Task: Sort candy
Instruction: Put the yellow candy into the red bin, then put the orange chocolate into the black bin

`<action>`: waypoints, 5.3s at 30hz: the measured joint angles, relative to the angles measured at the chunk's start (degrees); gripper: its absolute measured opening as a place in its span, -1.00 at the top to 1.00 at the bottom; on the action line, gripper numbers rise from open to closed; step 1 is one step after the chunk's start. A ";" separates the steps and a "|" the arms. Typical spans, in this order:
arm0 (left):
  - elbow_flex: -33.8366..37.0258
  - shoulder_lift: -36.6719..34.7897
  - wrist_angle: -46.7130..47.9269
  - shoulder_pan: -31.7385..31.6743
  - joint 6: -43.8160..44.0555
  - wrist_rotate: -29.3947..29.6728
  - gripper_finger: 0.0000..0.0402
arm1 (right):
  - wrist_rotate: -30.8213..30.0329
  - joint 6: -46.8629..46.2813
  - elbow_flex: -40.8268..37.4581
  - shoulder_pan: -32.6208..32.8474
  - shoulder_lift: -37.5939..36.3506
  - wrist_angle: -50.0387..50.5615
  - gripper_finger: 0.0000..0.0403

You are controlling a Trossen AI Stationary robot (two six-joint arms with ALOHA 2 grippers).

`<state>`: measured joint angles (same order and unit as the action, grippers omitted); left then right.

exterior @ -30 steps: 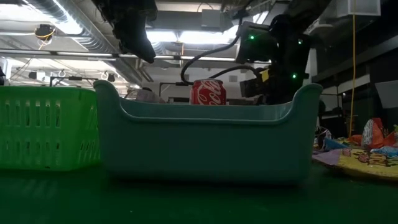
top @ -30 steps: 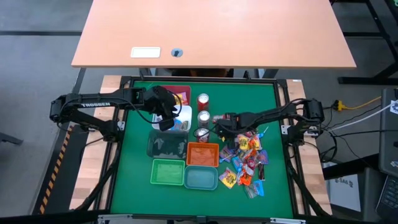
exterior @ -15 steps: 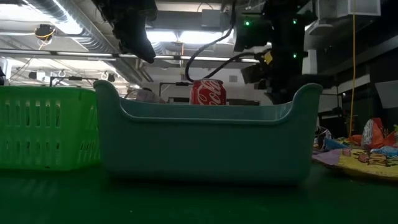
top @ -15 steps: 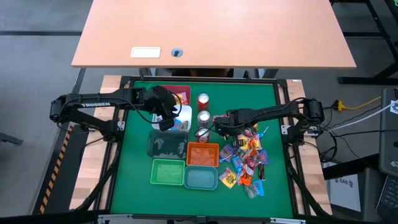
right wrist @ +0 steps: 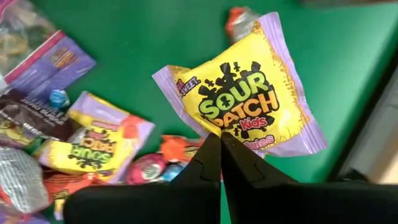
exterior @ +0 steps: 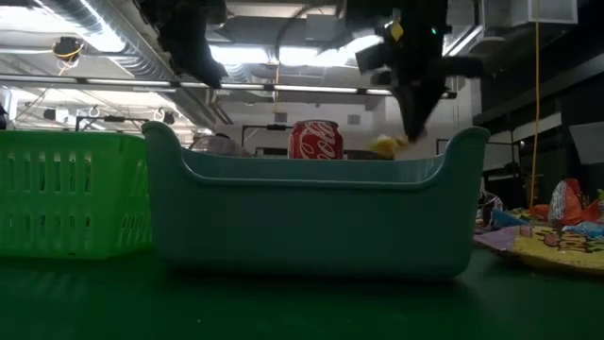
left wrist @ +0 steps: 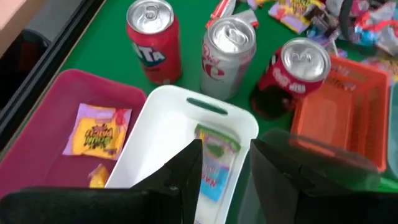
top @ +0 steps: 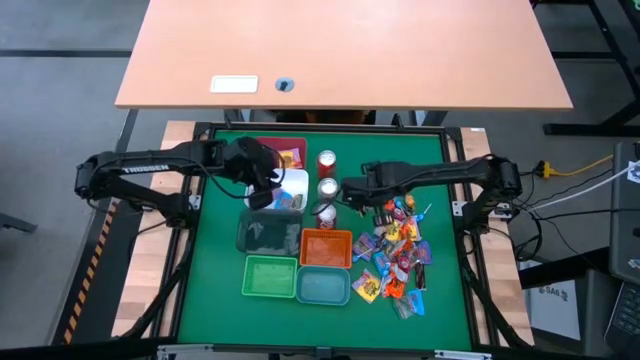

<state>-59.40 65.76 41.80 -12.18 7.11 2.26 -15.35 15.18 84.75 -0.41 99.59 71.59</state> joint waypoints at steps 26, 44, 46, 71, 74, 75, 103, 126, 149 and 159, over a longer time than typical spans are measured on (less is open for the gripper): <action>30.75 -12.40 -42.78 0.00 2.78 -7.70 0.38 | 16.47 14.05 0.92 -14.07 1.49 -56.08 1.00; 30.75 -12.37 -44.52 0.33 2.82 -7.35 0.38 | 13.05 13.38 0.50 -15.38 15.00 -75.00 0.63; 30.75 -12.37 -44.49 0.33 2.81 -7.32 0.38 | 12.60 13.33 0.52 -15.39 15.35 -75.00 0.47; 30.75 -12.37 -44.33 0.33 2.82 -7.23 0.38 | 10.41 -1.09 9.85 -11.91 -2.63 -18.66 0.10; 30.75 -12.37 -44.33 0.33 2.80 -7.23 0.38 | 10.42 -7.57 9.82 -11.81 -5.39 -10.07 0.10; 30.75 -12.37 -44.33 0.33 2.81 -7.23 0.38 | 10.40 -9.55 9.17 -11.51 -6.39 -8.14 0.10; 30.75 -12.35 -44.37 0.33 2.80 -7.21 0.38 | 10.42 -34.43 -38.15 -8.22 -16.83 -42.98 0.10; 30.73 -12.35 -43.98 0.33 2.80 -7.23 0.38 | 10.84 -34.43 -38.10 -8.17 -5.90 -48.47 0.10; 30.73 -12.35 -43.98 0.35 2.80 -7.23 0.38 | 13.64 -33.13 -31.87 -8.24 -5.14 -36.54 0.57; 30.73 -12.35 -43.98 0.34 2.79 -7.23 0.38 | 13.59 -29.04 -19.02 -8.17 -5.18 -13.42 0.55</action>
<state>-28.67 53.41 -2.17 -11.85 9.90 -4.97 -1.76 -13.85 65.73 -8.58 94.41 58.16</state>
